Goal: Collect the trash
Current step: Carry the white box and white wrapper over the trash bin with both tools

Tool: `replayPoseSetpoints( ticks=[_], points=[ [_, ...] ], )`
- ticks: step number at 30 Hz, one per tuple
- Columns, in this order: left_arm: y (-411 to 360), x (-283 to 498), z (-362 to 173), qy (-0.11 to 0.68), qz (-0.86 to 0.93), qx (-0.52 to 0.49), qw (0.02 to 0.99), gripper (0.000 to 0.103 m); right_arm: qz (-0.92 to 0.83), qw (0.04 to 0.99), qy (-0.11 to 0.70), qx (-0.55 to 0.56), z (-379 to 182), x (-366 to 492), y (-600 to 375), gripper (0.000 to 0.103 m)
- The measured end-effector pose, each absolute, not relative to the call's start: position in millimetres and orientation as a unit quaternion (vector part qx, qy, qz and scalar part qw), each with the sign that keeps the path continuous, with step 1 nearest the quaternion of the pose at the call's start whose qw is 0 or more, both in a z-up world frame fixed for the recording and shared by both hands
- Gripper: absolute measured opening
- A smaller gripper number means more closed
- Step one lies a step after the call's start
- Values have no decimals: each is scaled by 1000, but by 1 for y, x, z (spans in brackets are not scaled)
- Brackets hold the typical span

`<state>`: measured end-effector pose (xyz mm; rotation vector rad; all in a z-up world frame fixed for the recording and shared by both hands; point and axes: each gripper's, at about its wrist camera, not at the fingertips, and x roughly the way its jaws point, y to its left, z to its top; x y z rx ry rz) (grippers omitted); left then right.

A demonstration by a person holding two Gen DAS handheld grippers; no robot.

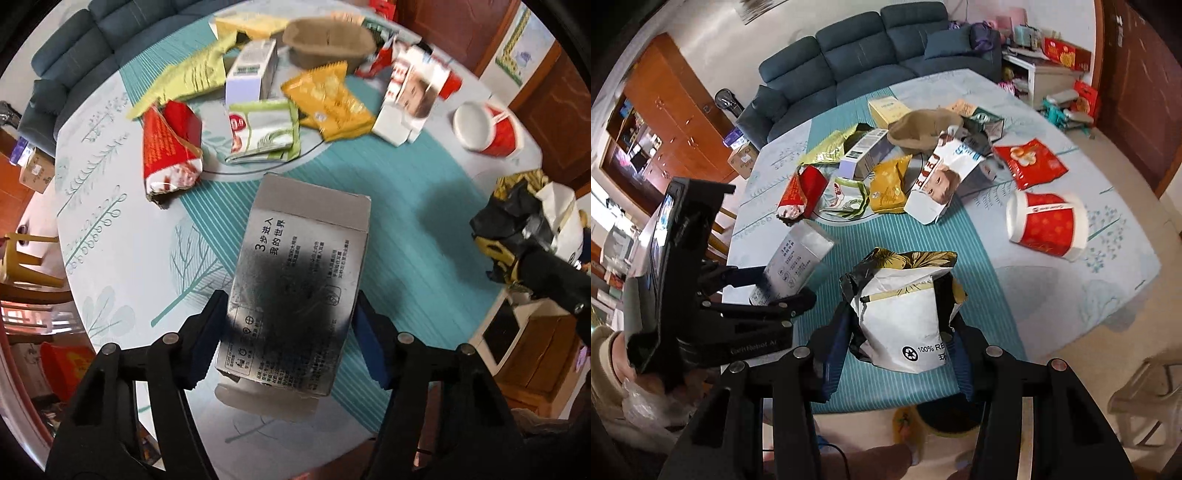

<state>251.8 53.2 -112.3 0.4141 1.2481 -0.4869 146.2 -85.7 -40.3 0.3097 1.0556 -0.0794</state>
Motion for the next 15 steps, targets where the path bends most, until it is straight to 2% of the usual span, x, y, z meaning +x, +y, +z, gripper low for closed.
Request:
replayPoseSetpoints(
  ticks=[7,15],
  points=[
    [58,226,-78,563,-234,158,777,63,-39,855,505,114,-22,113,-87,49],
    [55,192,-66,551,-233,132,790,63,-6,862,497,102,-17,77,-96,49]
  ],
)
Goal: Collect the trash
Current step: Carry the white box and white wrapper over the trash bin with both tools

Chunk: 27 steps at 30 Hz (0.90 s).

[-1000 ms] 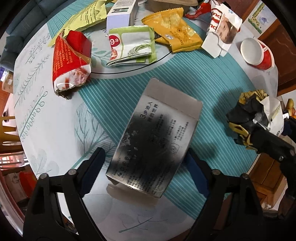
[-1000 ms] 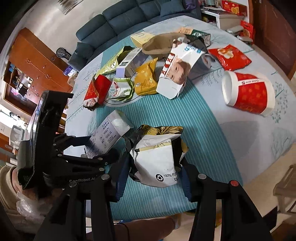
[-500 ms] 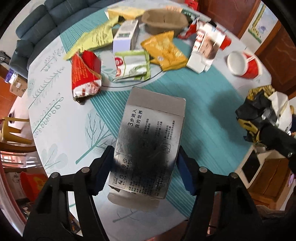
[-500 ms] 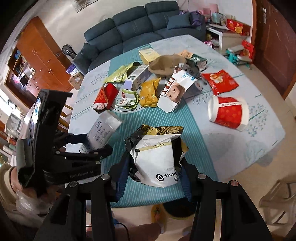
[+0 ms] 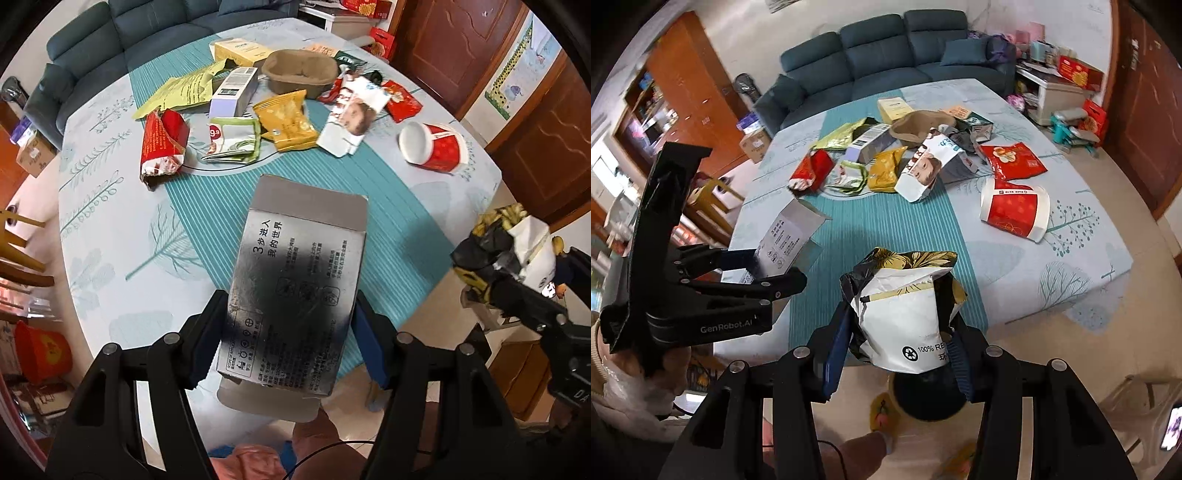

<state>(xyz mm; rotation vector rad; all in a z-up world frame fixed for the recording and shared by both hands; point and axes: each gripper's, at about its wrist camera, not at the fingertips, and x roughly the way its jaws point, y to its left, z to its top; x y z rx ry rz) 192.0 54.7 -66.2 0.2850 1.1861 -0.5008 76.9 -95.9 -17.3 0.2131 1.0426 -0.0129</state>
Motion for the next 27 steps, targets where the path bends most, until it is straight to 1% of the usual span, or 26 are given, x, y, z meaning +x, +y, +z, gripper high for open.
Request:
replayPoseSetpoints(
  ticks=[6,12,17,21,27],
  points=[
    [46,150,-50,542,-190,115,810,63,43,869,490,60,-10,36,-115,49],
    [27,97,-38,541,-152,91,822,63,71,865,491,77,-14,-12,-152,49],
    [4,46,-44,546,-128,91,823,63,86,848,513,103,-35,-39,-172,49],
    [-9,12,-56,565,-107,89,813,63,93,837,525,120,-54,-53,-177,49],
    [-28,-12,-75,587,-115,103,794,63,78,821,547,144,-94,-60,-179,49]
  ],
)
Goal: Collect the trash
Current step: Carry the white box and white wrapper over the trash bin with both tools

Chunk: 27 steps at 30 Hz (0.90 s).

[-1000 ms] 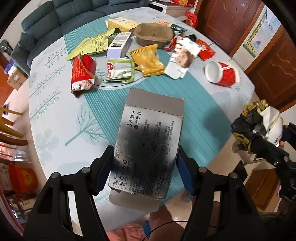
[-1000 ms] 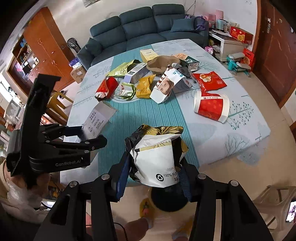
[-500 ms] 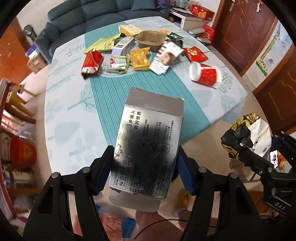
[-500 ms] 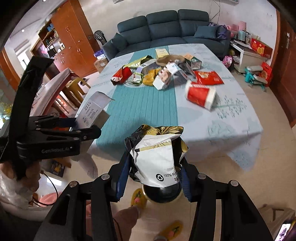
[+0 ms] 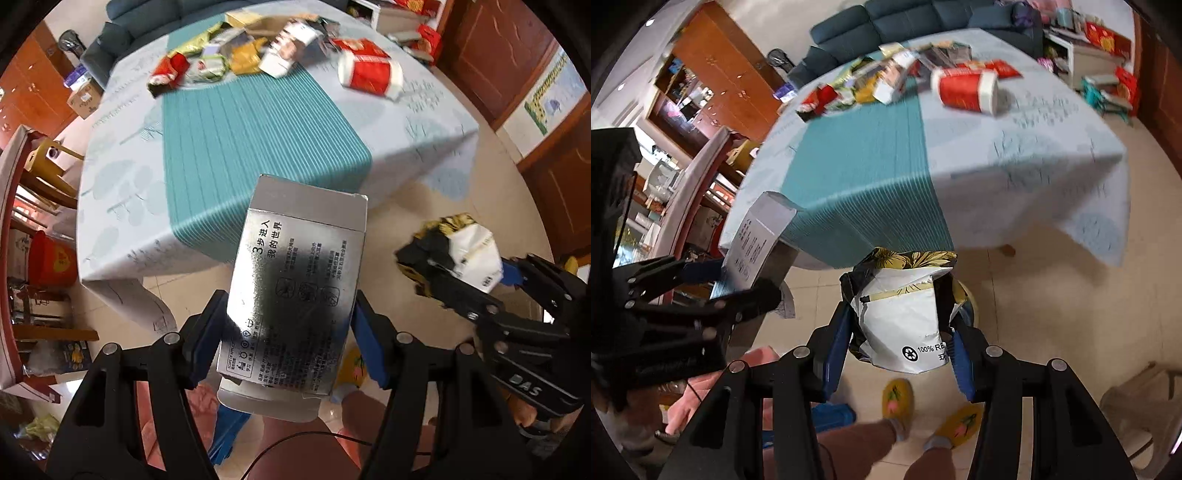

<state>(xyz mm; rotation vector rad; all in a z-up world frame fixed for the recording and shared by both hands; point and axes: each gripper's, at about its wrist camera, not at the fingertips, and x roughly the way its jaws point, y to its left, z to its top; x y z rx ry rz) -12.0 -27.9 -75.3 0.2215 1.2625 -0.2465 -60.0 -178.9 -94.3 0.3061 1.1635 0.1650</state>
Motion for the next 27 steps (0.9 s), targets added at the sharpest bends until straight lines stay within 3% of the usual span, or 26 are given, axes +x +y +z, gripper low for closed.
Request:
replayPoseSetpoints(
  ticks=[6,19,27],
  points=[
    [-44,-9,-121,621,-137,113,763,63,31,809,567,153,-161,-58,-185,49],
    [-68,19,-308,667,-163,109,718,63,-47,783,597,169,-350,-58,-193,49],
    [-67,48,-407,695,-146,87,699,63,-55,770,615,162,-430,-55,-187,49]
  ],
)
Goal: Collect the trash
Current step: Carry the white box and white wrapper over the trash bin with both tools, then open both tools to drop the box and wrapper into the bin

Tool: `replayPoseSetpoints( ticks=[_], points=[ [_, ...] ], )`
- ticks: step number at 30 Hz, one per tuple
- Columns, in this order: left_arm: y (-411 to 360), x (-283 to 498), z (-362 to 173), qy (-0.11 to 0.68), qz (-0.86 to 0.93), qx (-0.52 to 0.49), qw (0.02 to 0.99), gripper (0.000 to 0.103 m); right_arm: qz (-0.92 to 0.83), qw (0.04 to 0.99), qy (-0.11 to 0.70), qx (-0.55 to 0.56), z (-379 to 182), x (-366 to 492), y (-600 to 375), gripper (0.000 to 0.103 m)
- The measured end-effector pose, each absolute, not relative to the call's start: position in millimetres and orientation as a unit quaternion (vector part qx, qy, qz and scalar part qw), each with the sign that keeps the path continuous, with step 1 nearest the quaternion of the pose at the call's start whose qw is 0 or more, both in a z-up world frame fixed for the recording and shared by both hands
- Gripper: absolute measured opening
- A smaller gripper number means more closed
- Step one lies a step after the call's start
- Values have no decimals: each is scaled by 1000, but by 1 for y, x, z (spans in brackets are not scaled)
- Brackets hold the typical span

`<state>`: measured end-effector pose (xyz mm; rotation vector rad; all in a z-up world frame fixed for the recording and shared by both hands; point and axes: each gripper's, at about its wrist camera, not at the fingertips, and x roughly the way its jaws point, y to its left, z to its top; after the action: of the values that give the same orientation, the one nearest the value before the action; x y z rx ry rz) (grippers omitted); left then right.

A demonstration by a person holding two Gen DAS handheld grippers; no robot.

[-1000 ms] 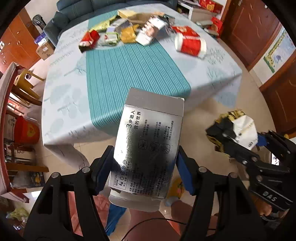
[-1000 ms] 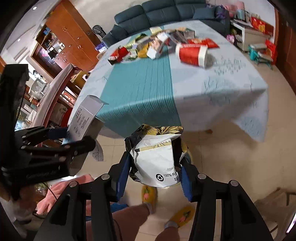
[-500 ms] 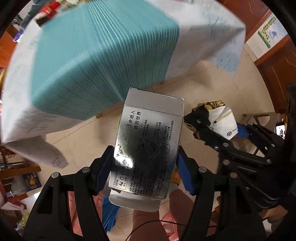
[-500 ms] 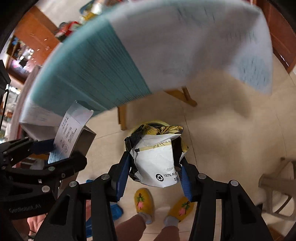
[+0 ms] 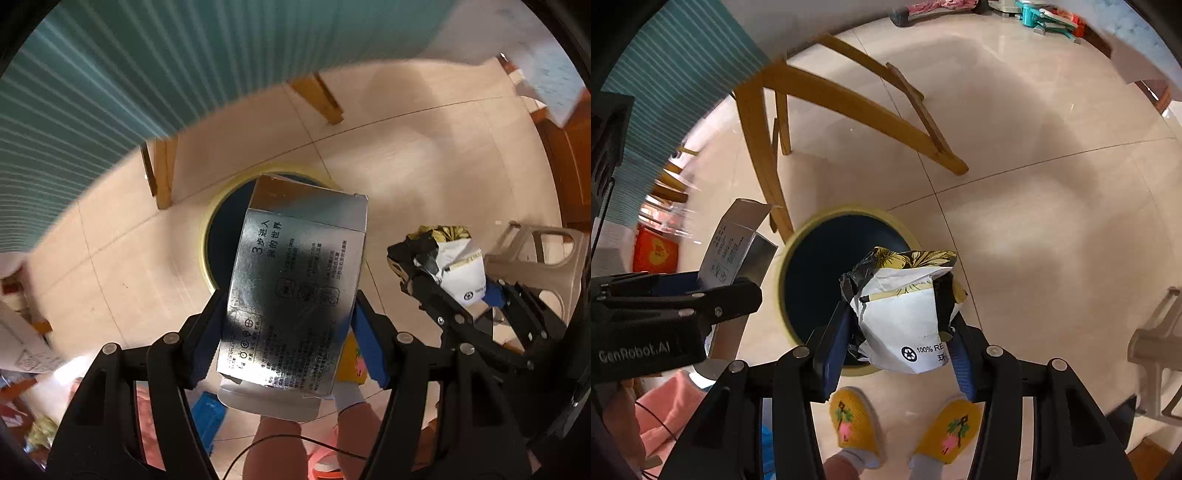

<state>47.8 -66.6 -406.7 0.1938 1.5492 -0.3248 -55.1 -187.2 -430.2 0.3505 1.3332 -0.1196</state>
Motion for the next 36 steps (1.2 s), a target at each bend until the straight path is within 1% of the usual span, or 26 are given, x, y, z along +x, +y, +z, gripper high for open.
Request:
replayPoseSetpoints(
  ticks=[5,11,13,14,15,23,27,32,36],
  points=[
    [-64,58,-441,710,-131,66,689,64,-50,771,616,155,-452,-47,-182,50],
    [-57,62,-460,721,-118,52,681,66,-42,773,618,139,-462,-33,-179,51],
    [-53,64,-459,721,-112,44,683,71,-39,773,618,136,-464,-28,-178,51],
    [-48,63,-458,720,-109,39,685,81,-38,774,618,134,-465,-23,-178,51],
    [-43,63,-460,719,-106,32,686,87,-36,775,617,131,-466,-21,-176,51],
    [-13,61,-451,704,-68,4,707,88,-15,781,614,116,-474,5,-160,54],
    [2,59,-442,694,-46,-14,718,88,-2,783,612,110,-473,16,-152,60],
    [18,52,-425,684,-19,-37,728,88,-1,788,606,106,-463,18,-146,71],
    [30,47,-412,680,-6,-47,732,88,0,788,605,113,-452,17,-148,72]
  ],
)
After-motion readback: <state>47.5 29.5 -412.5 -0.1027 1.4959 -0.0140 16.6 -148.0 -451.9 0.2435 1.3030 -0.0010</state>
